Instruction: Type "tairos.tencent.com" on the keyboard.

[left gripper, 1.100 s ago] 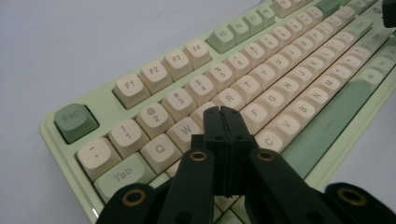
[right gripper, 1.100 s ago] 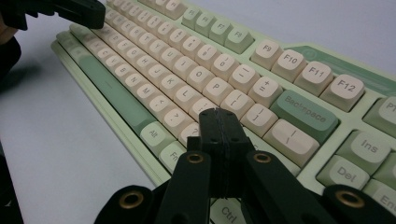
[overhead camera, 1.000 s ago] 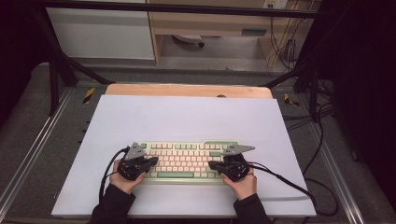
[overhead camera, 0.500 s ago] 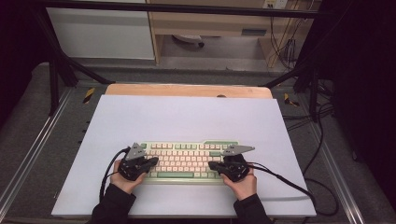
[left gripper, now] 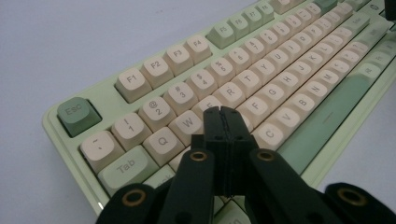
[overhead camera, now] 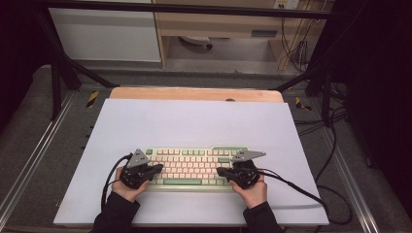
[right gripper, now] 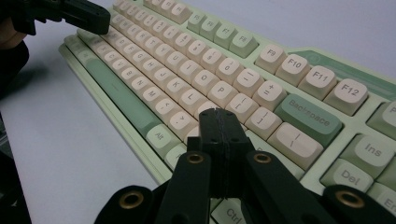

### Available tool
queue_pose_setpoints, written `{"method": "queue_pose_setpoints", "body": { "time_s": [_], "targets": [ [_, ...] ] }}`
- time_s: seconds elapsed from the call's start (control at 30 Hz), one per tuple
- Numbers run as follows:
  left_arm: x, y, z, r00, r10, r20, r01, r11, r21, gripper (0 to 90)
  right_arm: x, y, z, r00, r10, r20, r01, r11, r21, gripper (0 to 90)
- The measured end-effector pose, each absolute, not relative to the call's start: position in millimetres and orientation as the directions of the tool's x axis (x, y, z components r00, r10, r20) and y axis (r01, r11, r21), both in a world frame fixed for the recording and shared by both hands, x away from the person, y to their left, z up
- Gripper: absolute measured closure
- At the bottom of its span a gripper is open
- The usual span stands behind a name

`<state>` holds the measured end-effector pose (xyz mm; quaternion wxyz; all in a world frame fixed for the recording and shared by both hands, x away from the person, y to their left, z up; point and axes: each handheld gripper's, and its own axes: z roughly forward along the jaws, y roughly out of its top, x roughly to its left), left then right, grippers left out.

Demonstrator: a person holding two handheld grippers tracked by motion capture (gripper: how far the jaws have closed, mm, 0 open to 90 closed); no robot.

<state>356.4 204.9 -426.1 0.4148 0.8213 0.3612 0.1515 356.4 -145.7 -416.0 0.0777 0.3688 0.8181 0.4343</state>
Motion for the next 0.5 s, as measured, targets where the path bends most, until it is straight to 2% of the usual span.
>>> {"method": "queue_pose_setpoints", "body": {
  "time_s": [0.5],
  "targets": [
    [353.6, 215.4, -422.9, 0.685, 0.726, -0.059, 0.471, -0.379, 0.796, 90.0, 357.4, -136.4, -416.1, -0.728, 0.654, 0.204, 0.535, 0.356, 0.766, 90.0]
  ]
}}
